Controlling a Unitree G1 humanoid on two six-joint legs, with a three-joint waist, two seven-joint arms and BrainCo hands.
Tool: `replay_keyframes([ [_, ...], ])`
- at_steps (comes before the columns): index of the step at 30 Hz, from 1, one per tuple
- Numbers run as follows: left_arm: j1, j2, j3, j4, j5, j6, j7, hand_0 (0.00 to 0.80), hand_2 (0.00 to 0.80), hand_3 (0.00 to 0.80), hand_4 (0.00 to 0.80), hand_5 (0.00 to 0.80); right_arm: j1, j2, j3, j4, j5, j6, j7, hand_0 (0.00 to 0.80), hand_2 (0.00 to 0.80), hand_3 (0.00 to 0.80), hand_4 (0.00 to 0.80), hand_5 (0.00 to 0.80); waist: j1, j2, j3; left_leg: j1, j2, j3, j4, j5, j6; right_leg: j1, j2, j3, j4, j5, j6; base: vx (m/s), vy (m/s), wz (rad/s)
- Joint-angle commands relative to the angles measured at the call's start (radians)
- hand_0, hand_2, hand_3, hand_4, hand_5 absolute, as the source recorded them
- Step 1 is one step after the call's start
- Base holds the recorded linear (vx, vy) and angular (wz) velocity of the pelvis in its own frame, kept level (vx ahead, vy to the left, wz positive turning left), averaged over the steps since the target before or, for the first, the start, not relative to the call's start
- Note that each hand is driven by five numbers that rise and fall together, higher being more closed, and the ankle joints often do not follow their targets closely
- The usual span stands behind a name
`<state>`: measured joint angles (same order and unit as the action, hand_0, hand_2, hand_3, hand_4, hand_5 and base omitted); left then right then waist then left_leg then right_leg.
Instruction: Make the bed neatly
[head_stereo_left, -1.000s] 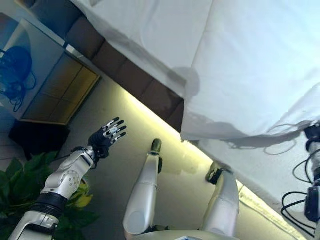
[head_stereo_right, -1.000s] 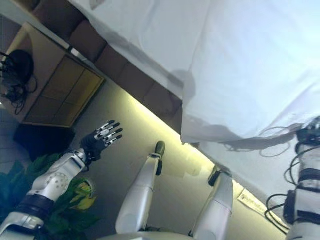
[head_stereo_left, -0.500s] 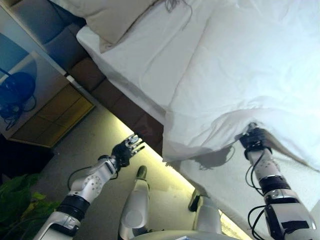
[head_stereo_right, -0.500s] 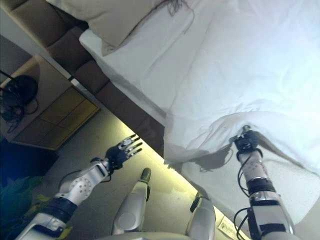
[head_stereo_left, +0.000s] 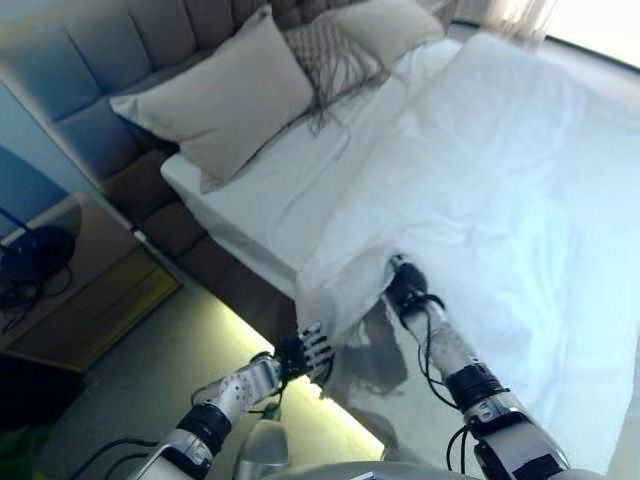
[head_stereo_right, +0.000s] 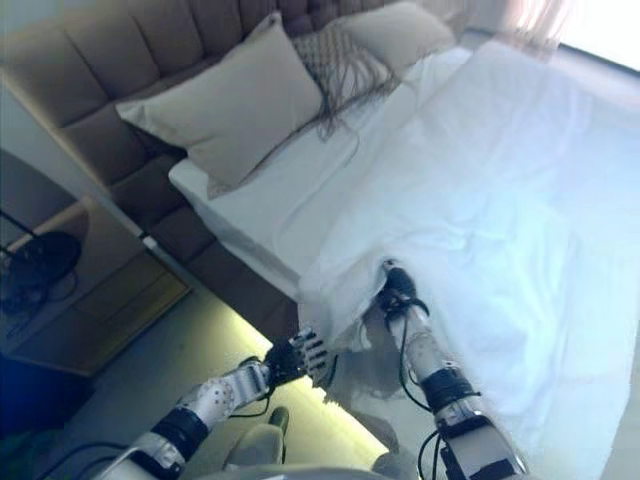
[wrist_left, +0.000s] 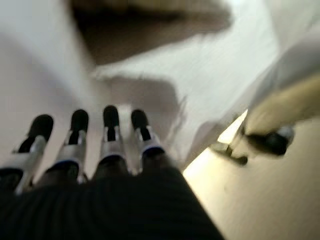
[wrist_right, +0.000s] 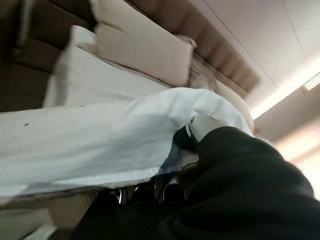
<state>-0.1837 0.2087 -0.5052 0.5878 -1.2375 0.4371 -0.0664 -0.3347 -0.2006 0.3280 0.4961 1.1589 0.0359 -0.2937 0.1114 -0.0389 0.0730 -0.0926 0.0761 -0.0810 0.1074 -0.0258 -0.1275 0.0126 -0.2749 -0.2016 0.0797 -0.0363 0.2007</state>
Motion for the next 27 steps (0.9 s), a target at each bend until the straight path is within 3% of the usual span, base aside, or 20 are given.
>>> replay_keyframes([
  [1,-0.026,-0.046,-0.055,0.014,-0.184,0.099,0.041,0.0,0.0,0.0,0.0,0.0,-0.036,-0.007,-0.004,-0.103,0.004,-0.015,0.016,0.8,0.8,0.8,0.8,0.8,0.005,0.007,-0.056,0.077,0.095,0.066,-0.041,0.039,0.031,-0.03,-0.028,0.024,-0.071,0.174,-0.005,0.024,-0.027,-0.04],
  [8,0.01,-0.046,-0.075,-0.017,-0.423,0.239,0.167,0.0,0.0,0.0,0.0,0.0,-0.041,0.018,0.017,-0.102,0.004,0.0,-0.046,0.8,0.8,0.8,0.8,0.8,0.007,0.016,-0.072,0.113,0.109,0.075,-0.048,0.035,0.023,0.003,-0.024,0.017,-0.09,0.179,-0.008,0.029,-0.014,-0.03],
  [14,0.042,0.001,-0.11,-0.1,-0.569,0.312,0.281,0.0,0.0,0.0,0.0,0.0,-0.002,0.008,0.004,-0.103,0.031,-0.028,-0.05,0.8,0.8,0.8,0.8,0.8,0.006,0.019,-0.071,0.119,0.11,0.071,-0.046,0.032,0.019,0.01,-0.032,0.006,-0.089,0.182,0.002,0.0,0.0,0.0],
  [20,0.052,0.004,-0.127,-0.117,-0.735,0.277,0.322,0.0,0.0,0.0,0.0,0.0,0.02,0.002,0.002,-0.115,0.036,-0.022,-0.038,0.8,0.8,0.8,0.8,0.8,-0.004,0.016,-0.073,0.13,0.113,0.078,-0.043,0.029,0.016,0.017,-0.036,0.005,-0.084,0.179,0.005,0.035,-0.007,0.0],
  [27,0.06,-0.09,-0.15,0.02,-0.735,0.204,0.208,0.0,0.0,0.0,0.0,0.0,0.056,0.016,0.016,-0.149,0.039,-0.032,-0.006,0.8,0.8,0.8,0.8,0.8,-0.037,0.005,-0.066,0.141,0.12,0.096,-0.046,0.024,0.013,0.011,-0.03,0.033,-0.077,0.175,0.007,0.057,-0.033,-0.02],
])
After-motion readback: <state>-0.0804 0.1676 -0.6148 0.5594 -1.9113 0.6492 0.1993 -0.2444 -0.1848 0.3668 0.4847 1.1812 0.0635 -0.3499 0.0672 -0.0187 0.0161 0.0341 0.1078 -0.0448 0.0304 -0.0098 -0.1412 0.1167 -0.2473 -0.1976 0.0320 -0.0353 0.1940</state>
